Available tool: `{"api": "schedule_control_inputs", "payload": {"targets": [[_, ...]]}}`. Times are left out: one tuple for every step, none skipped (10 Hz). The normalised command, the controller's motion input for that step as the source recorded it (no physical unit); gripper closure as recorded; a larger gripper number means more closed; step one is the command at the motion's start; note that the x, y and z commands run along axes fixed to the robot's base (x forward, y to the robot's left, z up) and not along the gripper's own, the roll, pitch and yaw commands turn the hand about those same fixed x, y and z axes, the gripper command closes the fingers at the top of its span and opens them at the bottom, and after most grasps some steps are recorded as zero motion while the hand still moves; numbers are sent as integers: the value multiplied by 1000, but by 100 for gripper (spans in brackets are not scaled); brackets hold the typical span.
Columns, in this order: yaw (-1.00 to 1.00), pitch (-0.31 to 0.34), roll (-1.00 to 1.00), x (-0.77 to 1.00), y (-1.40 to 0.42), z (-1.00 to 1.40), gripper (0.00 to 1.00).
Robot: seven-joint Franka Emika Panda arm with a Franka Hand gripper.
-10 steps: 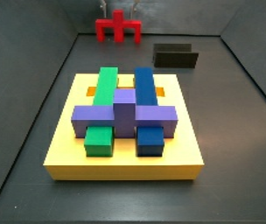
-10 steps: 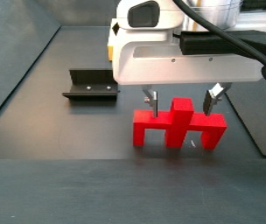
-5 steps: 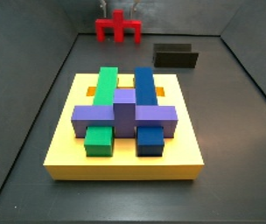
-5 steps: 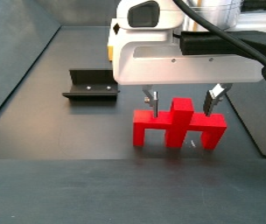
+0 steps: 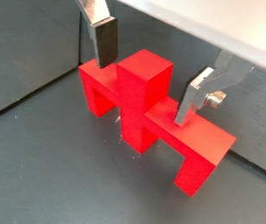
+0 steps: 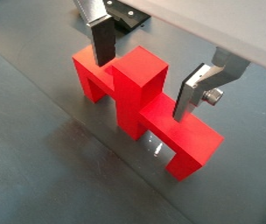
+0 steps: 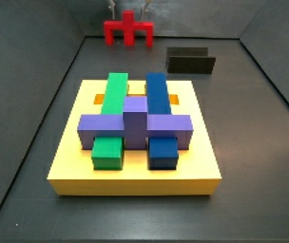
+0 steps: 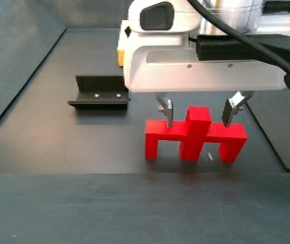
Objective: Pick up the red object. Move up. Move to above the board. Insert the red object.
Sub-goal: Pick up the red object.
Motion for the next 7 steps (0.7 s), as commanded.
{"api": "schedule_control_inputs", "payload": {"targets": [[0, 0, 0, 0, 0, 0, 100], [0, 0, 0, 0, 0, 0, 100], [0, 0, 0, 0, 0, 0, 100], [0, 0, 0, 0, 0, 0, 100], [0, 0, 0, 0, 0, 0, 100], [0, 0, 0, 0, 0, 0, 100], [0, 0, 0, 0, 0, 0, 100]]}}
